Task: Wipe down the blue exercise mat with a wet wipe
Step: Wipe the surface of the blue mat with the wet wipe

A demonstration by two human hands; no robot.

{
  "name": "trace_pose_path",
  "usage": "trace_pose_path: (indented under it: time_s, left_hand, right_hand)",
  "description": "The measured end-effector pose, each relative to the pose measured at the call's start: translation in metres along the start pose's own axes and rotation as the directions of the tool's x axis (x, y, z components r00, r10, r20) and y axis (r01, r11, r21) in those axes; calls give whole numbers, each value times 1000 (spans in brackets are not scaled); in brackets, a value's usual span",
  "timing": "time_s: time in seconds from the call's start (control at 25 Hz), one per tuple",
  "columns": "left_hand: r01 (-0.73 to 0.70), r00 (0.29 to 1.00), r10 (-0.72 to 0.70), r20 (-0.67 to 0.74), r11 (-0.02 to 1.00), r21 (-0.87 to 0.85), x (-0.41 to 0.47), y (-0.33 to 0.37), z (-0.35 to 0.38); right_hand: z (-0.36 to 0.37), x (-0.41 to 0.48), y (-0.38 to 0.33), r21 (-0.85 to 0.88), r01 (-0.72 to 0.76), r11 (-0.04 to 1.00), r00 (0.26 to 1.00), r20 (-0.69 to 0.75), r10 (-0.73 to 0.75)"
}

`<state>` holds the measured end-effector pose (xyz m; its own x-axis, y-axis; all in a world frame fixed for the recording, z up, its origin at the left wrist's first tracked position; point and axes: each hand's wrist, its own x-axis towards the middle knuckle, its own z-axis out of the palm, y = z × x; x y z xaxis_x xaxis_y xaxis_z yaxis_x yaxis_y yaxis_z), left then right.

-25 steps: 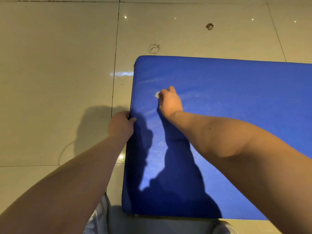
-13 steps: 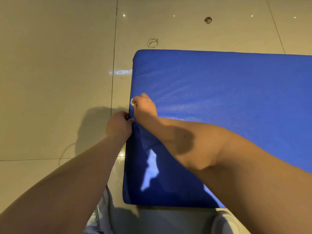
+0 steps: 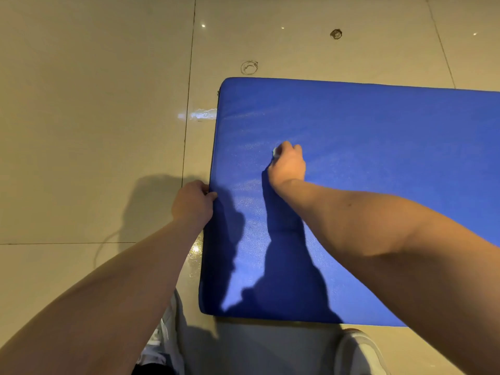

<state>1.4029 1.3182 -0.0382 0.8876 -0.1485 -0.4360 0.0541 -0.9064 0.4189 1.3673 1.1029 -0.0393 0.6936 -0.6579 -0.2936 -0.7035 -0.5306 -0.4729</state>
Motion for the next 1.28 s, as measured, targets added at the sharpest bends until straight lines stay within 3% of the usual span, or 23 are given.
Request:
trace_pose_path:
  time_s: [0.12, 0.24, 0.4, 0.48, 0.68, 0.84, 0.92, 1.08, 1.28]
  left_hand:
    - [8, 1000, -8, 9, 1000, -4, -5, -6, 2]
    - [35, 999, -35, 9, 999, 5, -10, -6, 3]
    - [41, 999, -41, 11, 999, 25, -15, -3, 1]
    - [39, 999, -40, 17, 999, 16, -16, -4, 1]
    - [43, 999, -42, 13, 999, -33, -18, -6, 2]
    - [40, 999, -40, 5, 998, -57, -17, -7, 2]
    - [38, 999, -38, 2, 997, -69, -16, -9, 2]
    - [16, 1000, -16, -2, 995, -95, -14, -14, 5]
    - [37, 999, -36, 3, 991, -128, -17, -15, 3]
  right_hand:
    - [31, -25, -31, -7, 153, 988, 983, 106, -151]
    - [56, -47, -52, -68, 418, 906, 882, 268, -387]
    - [50, -47, -41, -102, 539, 836, 814, 315, -487]
    - [33, -43, -23, -176, 525, 833, 831, 317, -457]
    - [-11, -24, 30, -229, 258, 939, 963, 136, -231]
    - [1, -30, 17, -129, 147, 981, 985, 109, -134]
    - [22, -42, -6, -82, 207, 975, 969, 153, -192]
    - [54, -66, -39, -17, 403, 915, 870, 317, -377]
    - [41, -60, -16, -44, 533, 845, 773, 432, -465]
